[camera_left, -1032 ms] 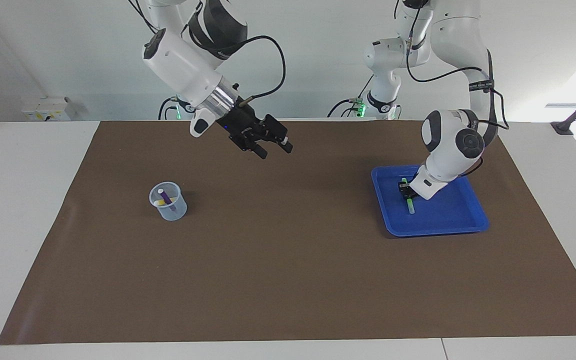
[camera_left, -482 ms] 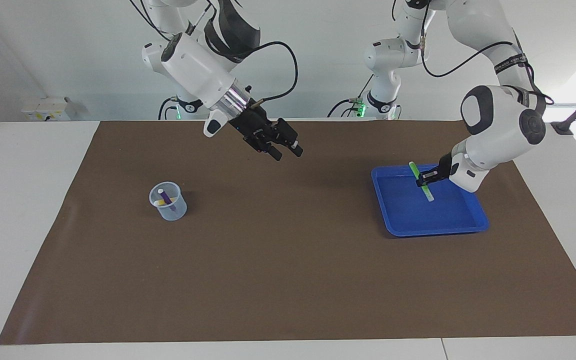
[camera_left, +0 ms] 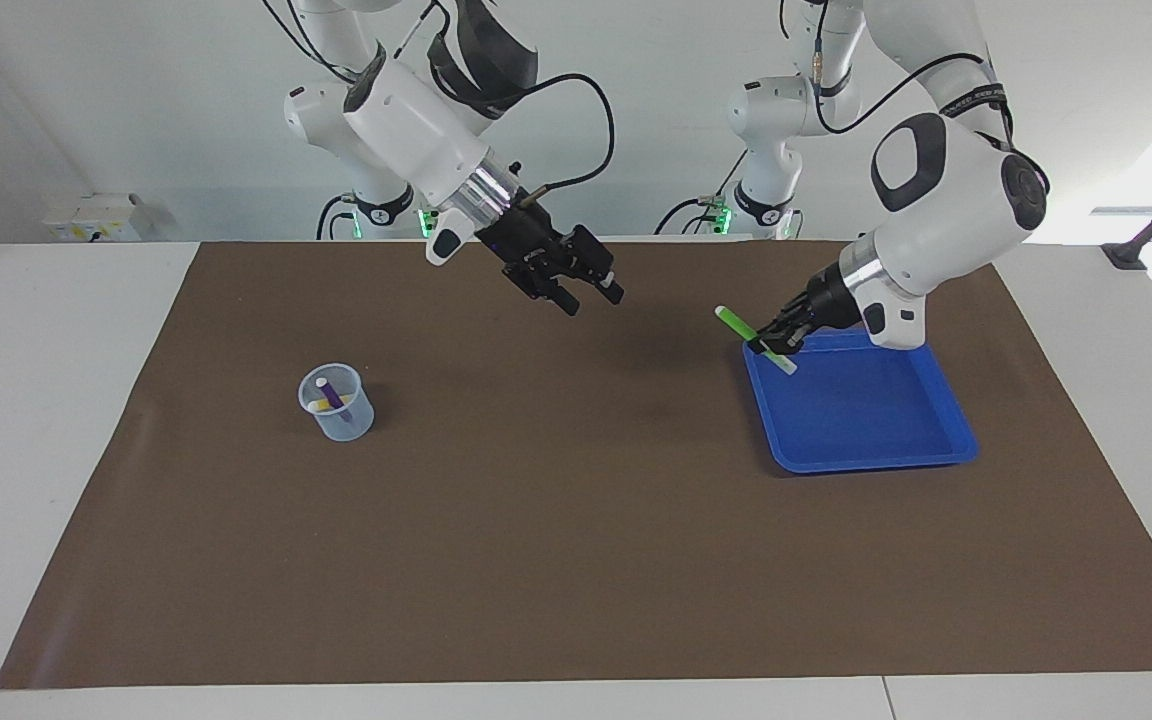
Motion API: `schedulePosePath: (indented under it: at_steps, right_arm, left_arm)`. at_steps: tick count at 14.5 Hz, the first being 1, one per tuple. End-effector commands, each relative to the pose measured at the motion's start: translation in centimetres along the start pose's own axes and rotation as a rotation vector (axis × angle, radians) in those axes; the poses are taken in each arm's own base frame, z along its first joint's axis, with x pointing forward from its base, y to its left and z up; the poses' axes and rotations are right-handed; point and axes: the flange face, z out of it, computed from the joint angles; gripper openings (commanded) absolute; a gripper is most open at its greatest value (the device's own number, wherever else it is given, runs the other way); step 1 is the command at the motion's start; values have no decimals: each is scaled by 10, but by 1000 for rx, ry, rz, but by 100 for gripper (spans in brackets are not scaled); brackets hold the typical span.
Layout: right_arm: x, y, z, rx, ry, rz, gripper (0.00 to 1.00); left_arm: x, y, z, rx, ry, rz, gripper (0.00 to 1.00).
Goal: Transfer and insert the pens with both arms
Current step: 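Grasp the green pen with the left gripper while the right gripper returns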
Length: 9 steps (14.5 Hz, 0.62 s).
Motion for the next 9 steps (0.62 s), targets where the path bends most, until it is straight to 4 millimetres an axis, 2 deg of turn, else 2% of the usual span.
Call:
schedulePosePath:
  at_steps: [1, 5, 9]
  right_arm:
    - [-9, 1, 6, 36, 41, 35, 87]
    - [-15, 2, 12, 34, 42, 24, 86]
    - [-26, 1, 29, 47, 74, 4, 85]
  left_arm:
    - [-16, 6, 6, -93, -68, -163, 0]
    - [-30, 10, 15, -155, -157, -315, 0]
    - [-35, 11, 19, -197, -224, -415, 0]
